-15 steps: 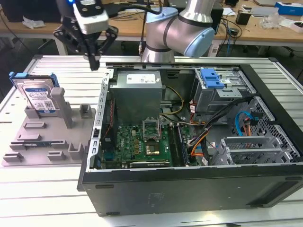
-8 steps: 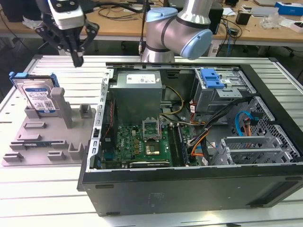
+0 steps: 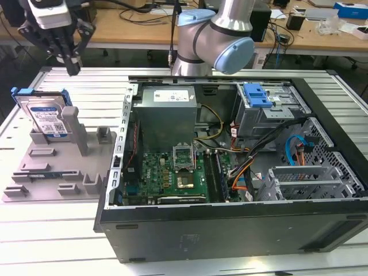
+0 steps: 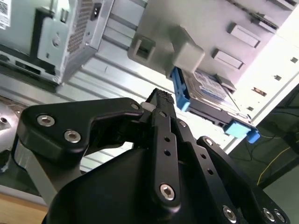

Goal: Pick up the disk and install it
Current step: 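Reach for the disk, then pick up the disk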

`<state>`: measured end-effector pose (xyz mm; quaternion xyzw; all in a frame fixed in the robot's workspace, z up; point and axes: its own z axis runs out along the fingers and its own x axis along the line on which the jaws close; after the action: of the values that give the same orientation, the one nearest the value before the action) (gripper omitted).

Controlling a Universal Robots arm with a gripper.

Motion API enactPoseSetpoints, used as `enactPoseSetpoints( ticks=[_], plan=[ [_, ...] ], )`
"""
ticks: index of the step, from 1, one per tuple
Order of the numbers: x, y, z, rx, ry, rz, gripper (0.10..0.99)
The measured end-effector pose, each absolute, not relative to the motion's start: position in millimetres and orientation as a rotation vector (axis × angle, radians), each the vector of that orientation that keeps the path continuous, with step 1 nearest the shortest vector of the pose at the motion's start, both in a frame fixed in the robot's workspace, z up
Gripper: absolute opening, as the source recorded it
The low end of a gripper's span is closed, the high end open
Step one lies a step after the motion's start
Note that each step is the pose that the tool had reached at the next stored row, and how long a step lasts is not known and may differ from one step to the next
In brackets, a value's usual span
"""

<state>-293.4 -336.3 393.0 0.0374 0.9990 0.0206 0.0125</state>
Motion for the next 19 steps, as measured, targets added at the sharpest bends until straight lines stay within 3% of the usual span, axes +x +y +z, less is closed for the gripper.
enactPoseSetpoints(
  ticks=[10, 19],
  plan=[
    [-344, -310, 393, 0.116, 3.114, 0.061, 0.106],
    [-346, -309, 393, 0.116, 3.114, 0.06, 0.106]
  ],
)
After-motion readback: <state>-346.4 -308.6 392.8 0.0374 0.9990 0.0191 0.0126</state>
